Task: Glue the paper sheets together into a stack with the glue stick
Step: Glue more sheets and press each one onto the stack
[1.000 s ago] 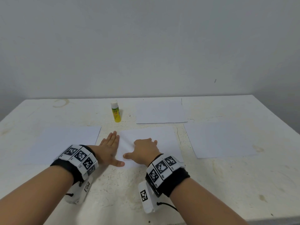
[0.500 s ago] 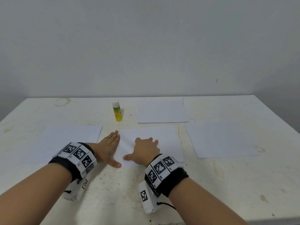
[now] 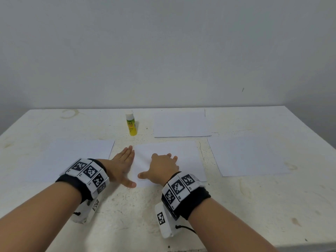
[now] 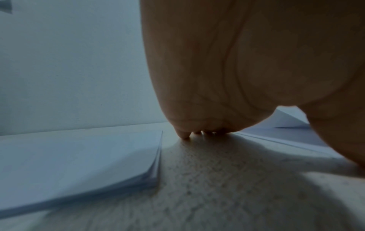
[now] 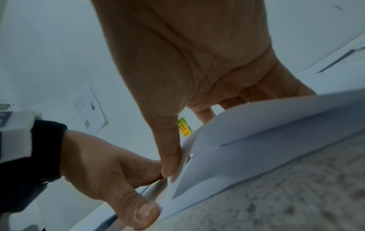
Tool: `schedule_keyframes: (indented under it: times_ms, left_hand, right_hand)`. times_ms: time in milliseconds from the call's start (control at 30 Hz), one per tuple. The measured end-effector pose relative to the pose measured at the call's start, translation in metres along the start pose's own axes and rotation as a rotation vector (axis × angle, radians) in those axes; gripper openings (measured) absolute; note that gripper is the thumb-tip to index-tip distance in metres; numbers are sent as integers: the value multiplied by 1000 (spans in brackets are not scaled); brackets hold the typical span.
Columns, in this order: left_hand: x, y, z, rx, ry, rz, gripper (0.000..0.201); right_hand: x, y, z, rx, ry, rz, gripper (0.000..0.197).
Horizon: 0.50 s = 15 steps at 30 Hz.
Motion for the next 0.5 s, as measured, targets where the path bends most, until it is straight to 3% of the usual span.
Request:
schedule_keyframes:
  times_ms: [167, 267, 500]
  left_hand:
    - [-4, 1, 1, -41, -10, -15, 156]
    - [-7, -1, 3, -52, -40, -4, 177]
    - [-9, 1, 5, -59, -31, -30, 178]
  right_hand:
    - [0, 0, 0, 13, -12, 6, 83]
    - [-2, -1, 0, 10, -12, 4, 82]
    - [-6, -1, 0, 30, 11, -12, 83]
Point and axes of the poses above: each hand's wrist, its own x-axis away from the middle knuckle, its own y-axis out of the back of the hand, z = x × y, the point moved 9 cm from there along -x, towards the middle knuckle, and after that the axes turned 3 degrees about z, right-handed, at the moved point
